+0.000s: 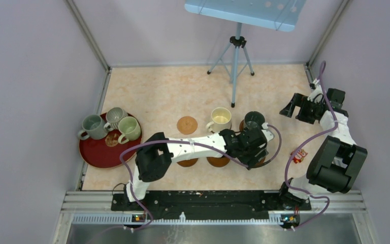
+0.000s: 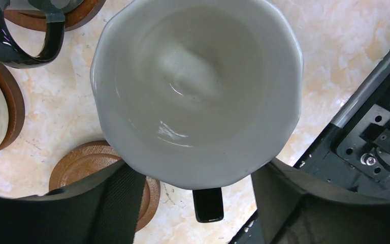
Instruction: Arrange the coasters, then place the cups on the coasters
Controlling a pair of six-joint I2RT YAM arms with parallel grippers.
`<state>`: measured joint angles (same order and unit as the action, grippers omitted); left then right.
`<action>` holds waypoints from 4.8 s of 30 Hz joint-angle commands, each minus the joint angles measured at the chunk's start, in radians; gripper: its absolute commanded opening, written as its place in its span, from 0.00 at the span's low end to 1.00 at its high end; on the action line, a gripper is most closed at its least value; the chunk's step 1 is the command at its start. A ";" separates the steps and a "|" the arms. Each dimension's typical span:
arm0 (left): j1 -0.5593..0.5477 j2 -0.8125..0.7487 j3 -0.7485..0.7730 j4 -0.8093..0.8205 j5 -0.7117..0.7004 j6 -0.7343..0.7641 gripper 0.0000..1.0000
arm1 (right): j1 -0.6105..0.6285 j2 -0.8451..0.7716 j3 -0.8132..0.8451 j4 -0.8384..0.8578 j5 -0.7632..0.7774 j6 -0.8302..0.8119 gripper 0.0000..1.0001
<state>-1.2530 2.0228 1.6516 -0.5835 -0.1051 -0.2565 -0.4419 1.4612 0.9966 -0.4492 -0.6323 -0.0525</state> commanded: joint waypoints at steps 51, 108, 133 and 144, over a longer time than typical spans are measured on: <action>1.554 -0.808 -0.459 -0.304 0.546 0.862 0.99 | -0.008 0.053 0.088 0.031 -0.163 0.009 0.99; 1.716 -0.586 -0.674 -0.244 0.681 1.184 0.04 | -0.008 0.010 0.092 -0.021 -0.165 -0.053 0.99; 1.113 -0.713 -0.297 -0.073 0.615 0.556 0.00 | -0.008 -0.070 0.044 -0.011 -0.146 -0.017 0.99; 0.573 -0.666 -0.403 0.094 0.139 0.270 0.00 | -0.008 -0.055 0.005 0.020 -0.122 -0.025 0.99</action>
<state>-0.5625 1.3640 1.2739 -0.6373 0.2234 0.1482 -0.4419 1.4277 1.0077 -0.4736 -0.7658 -0.0696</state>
